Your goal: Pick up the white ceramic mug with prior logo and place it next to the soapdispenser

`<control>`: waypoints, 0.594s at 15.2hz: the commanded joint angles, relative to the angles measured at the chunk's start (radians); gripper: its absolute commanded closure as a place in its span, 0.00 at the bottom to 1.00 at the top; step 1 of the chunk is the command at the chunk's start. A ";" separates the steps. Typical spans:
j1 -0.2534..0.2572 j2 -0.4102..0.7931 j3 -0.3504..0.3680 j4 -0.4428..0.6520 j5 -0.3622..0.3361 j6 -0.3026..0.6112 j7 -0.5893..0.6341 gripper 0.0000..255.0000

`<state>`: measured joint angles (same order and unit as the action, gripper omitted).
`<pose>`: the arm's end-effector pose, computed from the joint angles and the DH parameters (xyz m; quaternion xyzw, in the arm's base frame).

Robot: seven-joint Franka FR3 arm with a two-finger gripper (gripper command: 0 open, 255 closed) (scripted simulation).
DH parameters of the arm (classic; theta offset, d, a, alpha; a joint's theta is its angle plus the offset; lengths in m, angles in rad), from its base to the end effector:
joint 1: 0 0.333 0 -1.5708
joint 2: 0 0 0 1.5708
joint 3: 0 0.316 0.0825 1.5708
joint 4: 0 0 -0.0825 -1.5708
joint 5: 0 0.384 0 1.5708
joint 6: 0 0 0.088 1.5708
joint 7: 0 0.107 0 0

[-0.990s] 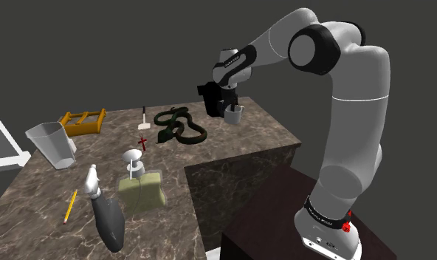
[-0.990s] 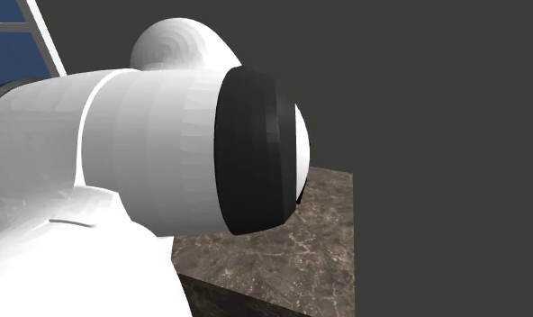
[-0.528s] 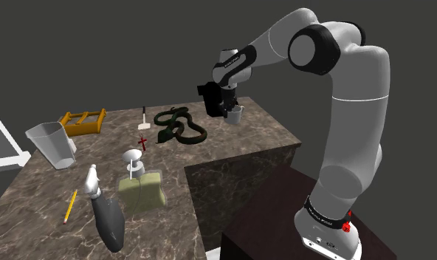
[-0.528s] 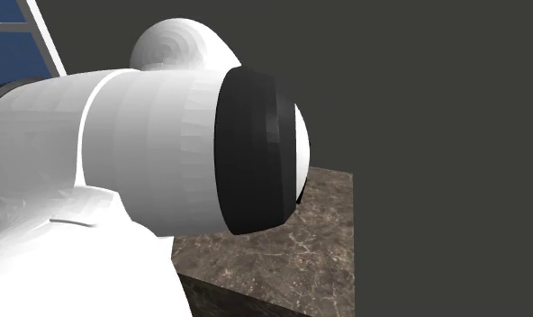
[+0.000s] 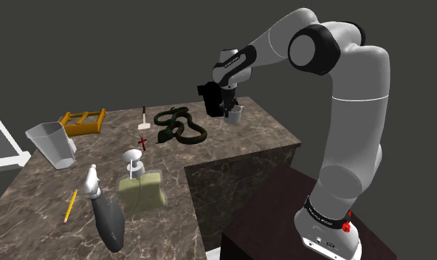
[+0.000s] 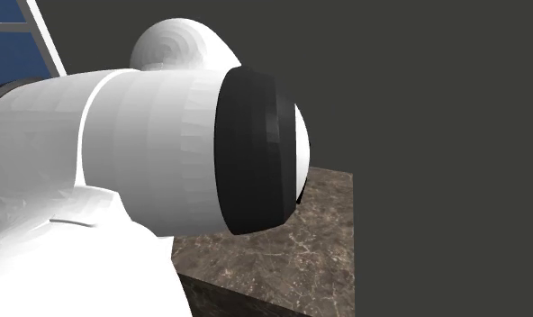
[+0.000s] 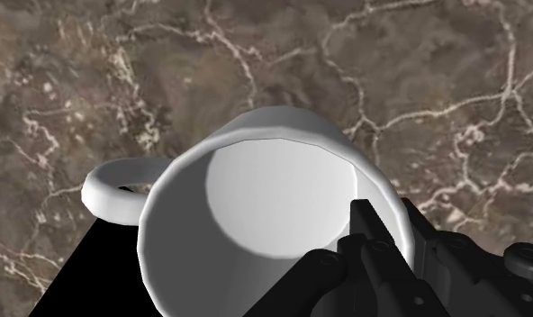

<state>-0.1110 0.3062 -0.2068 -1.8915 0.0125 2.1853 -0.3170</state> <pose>0.5910 -0.1869 0.3466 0.9997 0.0006 -0.0108 0.0237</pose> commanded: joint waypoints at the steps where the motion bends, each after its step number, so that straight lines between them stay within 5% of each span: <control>1: 0.000 -0.007 -0.001 0.005 -0.002 -0.011 0.001 1.00; 9: 0.004 -0.052 -0.004 0.054 -0.012 -0.106 0.004 1.00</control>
<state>-0.1093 0.2594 -0.2114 -1.8450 0.0023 2.0928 -0.3160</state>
